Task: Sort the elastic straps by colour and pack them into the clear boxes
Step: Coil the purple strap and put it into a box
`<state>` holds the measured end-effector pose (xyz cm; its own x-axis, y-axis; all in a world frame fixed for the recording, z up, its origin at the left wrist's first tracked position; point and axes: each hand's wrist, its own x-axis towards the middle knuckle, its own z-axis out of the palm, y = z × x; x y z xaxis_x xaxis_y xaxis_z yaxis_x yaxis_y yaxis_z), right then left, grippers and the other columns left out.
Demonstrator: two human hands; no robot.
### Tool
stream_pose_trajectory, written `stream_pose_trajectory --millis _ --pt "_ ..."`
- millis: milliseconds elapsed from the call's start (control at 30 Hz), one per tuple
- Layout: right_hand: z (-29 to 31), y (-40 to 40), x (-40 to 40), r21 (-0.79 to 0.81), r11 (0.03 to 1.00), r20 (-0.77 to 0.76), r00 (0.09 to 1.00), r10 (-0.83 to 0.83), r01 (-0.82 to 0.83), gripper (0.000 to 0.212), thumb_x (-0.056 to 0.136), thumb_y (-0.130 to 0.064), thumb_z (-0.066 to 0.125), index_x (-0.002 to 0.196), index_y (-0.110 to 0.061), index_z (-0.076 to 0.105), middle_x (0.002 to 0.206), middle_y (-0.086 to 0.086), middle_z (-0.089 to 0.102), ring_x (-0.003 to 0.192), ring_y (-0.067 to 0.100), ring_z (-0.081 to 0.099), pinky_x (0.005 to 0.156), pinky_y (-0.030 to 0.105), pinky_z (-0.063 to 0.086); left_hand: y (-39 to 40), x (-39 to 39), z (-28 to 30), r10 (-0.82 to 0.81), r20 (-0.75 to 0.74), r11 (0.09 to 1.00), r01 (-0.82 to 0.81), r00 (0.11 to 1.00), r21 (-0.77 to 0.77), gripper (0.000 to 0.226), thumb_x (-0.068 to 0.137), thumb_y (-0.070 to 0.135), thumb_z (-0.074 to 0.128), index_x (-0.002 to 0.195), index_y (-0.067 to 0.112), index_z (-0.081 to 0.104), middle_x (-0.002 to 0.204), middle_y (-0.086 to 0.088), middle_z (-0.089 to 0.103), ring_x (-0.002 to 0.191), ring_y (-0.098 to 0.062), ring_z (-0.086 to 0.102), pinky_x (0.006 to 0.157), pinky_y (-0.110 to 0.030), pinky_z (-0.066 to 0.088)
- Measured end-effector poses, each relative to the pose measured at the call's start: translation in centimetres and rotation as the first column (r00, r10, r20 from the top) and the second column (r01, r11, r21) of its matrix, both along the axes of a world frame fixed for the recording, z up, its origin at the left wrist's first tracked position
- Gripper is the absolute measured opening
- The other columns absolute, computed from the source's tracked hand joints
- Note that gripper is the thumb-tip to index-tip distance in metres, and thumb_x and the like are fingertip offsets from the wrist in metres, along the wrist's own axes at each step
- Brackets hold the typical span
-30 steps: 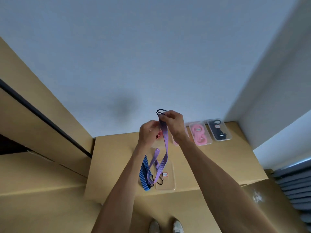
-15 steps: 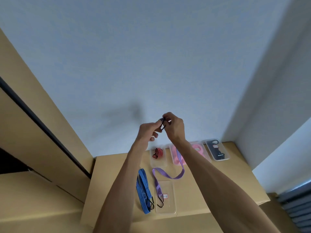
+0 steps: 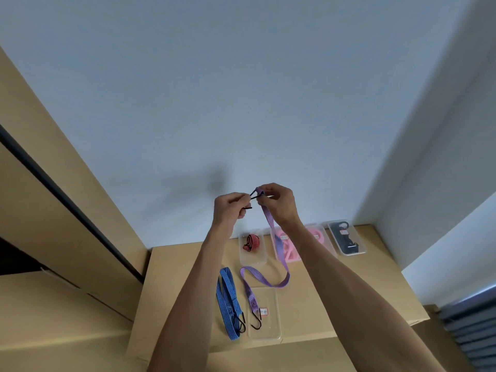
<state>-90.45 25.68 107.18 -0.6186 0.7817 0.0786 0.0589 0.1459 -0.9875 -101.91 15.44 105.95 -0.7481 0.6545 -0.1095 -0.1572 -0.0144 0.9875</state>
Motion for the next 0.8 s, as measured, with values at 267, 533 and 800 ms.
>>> stream_pose_trajectory --millis 267,533,800 --pt "-0.5 -1.1 -0.1 0.030 1.000 0.043 0.999 -0.005 0.004 0.023 0.089 -0.004 0.056 0.092 -0.017 0.075 0.086 -0.001 0.074 0.077 0.017 0.066 0.075 0.032 0.054 -0.4 -0.6 0.5 -0.263 -0.074 0.939 0.237 0.962 -0.248 0.012 0.088 0.009 0.068 0.079 0.008 0.076 0.072 -0.008 0.070 0.054 -0.013 0.056 0.051 -0.021 0.042" --pt "1.3 -0.7 -0.8 -0.069 0.995 0.254 0.963 0.090 -0.075 0.034 0.084 -0.045 0.059 0.077 -0.014 0.071 0.078 0.004 0.073 0.073 0.026 0.068 0.070 0.034 0.056 -0.4 1.3 0.4 -0.010 -0.674 0.967 -0.165 0.739 -0.195 0.017 0.084 0.008 0.070 0.068 0.005 0.070 0.061 -0.006 0.066 0.057 -0.026 0.060 0.055 -0.032 0.047" --pt "1.2 -0.7 0.1 -0.258 0.950 0.037 0.980 0.194 -0.178 0.035 0.090 -0.046 0.061 0.082 -0.012 0.067 0.083 -0.003 0.071 0.073 0.009 0.066 0.068 0.015 0.046 -0.5 1.0 1.7 0.010 -0.534 0.997 -0.052 0.845 -0.063 0.011 0.086 0.005 0.067 0.077 0.008 0.072 0.064 0.007 0.065 0.051 -0.018 0.056 0.053 -0.025 0.045"
